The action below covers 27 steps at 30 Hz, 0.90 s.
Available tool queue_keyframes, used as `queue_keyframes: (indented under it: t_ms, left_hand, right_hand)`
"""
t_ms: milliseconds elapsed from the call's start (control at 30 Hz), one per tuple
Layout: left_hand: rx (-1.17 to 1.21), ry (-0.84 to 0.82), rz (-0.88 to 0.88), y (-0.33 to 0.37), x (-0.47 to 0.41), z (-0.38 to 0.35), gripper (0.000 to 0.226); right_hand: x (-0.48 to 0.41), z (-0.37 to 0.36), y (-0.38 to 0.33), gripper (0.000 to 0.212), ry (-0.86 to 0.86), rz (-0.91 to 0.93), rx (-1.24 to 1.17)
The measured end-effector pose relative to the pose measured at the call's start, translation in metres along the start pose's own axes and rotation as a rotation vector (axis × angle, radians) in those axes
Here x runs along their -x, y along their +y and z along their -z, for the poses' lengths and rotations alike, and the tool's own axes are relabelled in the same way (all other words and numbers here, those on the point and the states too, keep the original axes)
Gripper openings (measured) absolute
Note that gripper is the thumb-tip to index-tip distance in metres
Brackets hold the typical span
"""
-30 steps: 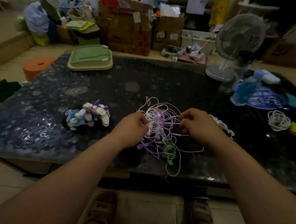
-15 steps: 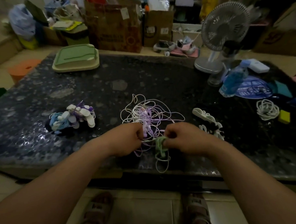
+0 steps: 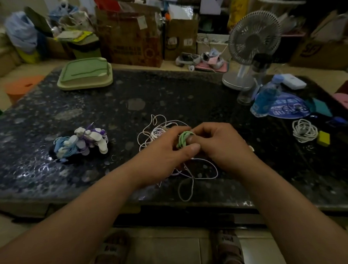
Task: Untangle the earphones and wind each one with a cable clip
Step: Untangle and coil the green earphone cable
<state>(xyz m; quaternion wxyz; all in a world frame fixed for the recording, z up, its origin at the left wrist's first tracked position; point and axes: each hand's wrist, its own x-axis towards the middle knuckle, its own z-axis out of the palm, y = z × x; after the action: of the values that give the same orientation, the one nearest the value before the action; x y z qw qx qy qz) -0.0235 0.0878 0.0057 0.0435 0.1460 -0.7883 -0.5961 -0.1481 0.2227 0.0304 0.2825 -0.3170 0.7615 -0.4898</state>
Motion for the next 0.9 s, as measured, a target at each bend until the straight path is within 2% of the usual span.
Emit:
queue_keyframes:
  t_ms: [100, 233, 333, 433, 533, 633, 767, 900]
  left_hand:
    - [0.155, 0.049, -0.029, 0.004, -0.002, 0.002, 0.022]
    - [0.573, 0.134, 0.031, 0.011, -0.004, 0.002, 0.024]
    - [0.801, 0.203, 0.014, 0.011, -0.008, 0.006, 0.016]
    - [0.973, 0.256, 0.001, 0.011, -0.012, 0.014, 0.012]
    - [1.041, 0.279, 0.025, 0.007, -0.014, 0.021, 0.013]
    - [1.069, 0.319, 0.040, 0.002, -0.016, 0.031, 0.016]
    - [1.067, 0.425, 0.058, -0.005, -0.021, 0.048, 0.013]
    - [1.075, 0.452, 0.071, -0.008, -0.023, 0.053, 0.011]
  right_hand:
    - [0.000, 0.004, -0.004, 0.014, -0.030, -0.014, -0.149]
    - [0.002, 0.005, -0.002, 0.033, -0.129, -0.063, -0.392]
    - [0.010, -0.002, -0.001, 0.048, -0.316, -0.119, -0.275]
    - [0.013, -0.005, 0.001, 0.035, -0.404, -0.135, -0.087]
    - [0.011, 0.001, 0.002, 0.025, -0.365, -0.132, -0.164]
    - [0.011, 0.015, 0.002, 0.022, -0.398, -0.171, -0.239]
    - [0.015, 0.037, 0.005, 0.033, -0.449, -0.249, -0.129]
    - [0.019, 0.043, 0.007, 0.046, -0.485, -0.304, -0.194]
